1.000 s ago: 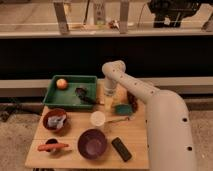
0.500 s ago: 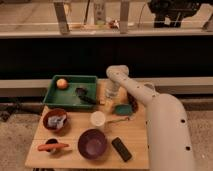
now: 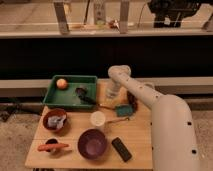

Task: Place banana in tray

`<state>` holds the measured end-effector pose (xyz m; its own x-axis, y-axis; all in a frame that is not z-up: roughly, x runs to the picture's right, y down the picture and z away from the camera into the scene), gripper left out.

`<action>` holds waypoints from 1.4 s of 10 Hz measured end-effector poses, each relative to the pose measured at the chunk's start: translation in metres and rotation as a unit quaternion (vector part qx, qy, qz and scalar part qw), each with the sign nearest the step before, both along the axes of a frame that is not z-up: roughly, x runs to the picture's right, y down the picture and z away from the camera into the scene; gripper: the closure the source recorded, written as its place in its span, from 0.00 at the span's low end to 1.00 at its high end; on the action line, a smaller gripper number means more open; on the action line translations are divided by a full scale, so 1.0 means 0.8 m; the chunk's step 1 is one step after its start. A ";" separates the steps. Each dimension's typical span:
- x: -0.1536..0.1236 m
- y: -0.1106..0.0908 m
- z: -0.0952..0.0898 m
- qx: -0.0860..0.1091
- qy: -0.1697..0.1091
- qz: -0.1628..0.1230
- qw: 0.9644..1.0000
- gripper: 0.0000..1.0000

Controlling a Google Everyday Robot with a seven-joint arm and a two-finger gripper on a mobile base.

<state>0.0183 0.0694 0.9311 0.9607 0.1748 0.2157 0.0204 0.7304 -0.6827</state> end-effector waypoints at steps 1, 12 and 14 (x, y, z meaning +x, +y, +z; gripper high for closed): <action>0.003 -0.012 -0.005 0.011 0.000 -0.001 1.000 0.60; 0.010 -0.227 -0.124 0.174 -0.035 -0.040 0.983 0.69; 0.002 -0.227 -0.123 0.179 -0.045 -0.041 0.982 0.79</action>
